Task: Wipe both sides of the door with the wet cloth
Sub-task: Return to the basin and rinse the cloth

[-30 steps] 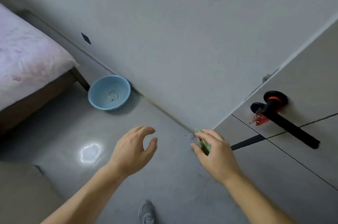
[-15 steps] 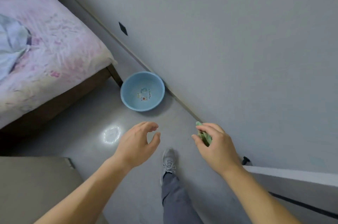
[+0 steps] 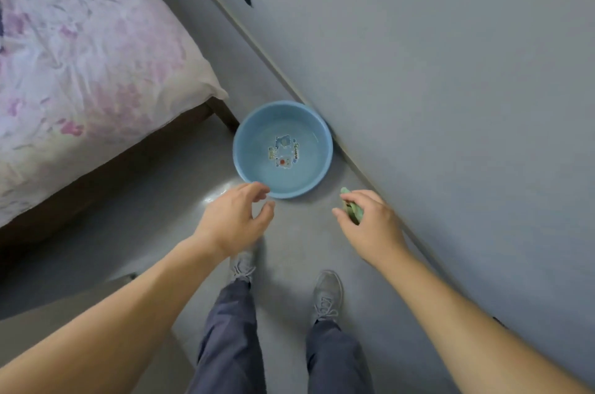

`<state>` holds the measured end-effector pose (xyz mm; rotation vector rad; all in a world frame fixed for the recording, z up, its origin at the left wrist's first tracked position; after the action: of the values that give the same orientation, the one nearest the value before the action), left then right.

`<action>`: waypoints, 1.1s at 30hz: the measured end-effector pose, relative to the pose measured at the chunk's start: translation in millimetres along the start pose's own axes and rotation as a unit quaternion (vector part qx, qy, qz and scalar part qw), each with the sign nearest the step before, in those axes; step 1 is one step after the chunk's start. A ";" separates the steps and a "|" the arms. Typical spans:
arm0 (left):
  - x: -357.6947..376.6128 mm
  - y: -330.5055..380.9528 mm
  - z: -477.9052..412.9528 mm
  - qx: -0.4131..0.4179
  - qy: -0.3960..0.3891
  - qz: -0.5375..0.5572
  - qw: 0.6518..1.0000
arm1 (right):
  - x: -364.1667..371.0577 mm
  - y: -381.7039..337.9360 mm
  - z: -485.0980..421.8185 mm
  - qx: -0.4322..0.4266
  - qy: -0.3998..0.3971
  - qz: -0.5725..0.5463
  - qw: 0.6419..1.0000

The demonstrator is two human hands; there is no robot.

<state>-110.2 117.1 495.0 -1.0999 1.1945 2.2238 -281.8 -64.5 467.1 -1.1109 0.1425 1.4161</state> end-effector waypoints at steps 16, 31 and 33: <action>158.9 -199.3 -206.9 0.081 -0.197 -0.006 0.977 | 225.8 57.5 -196.5 0.125 0.021 -0.037 0.991; 357.4 -255.8 -312.2 -0.116 -0.169 0.417 0.885 | 354.8 160.4 -297.9 -0.129 0.102 0.182 0.969; 362.1 -252.4 -313.6 -0.106 -0.183 0.427 0.879 | 355.2 165.3 -291.0 -0.104 0.069 0.108 0.986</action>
<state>-29.5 -9.9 -25.1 -0.1311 1.4519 3.0798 -183.8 -48.3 -10.7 -1.4003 0.2229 1.5722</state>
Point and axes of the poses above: each hand's wrist, its own z-axis away from the middle knuckle, its own x-axis out of the palm, y = z × x, the point moved 5 cm from there along -z, towards the middle knuckle, and after that the axes turned 15 degrees about x, right-handed, at the moved point
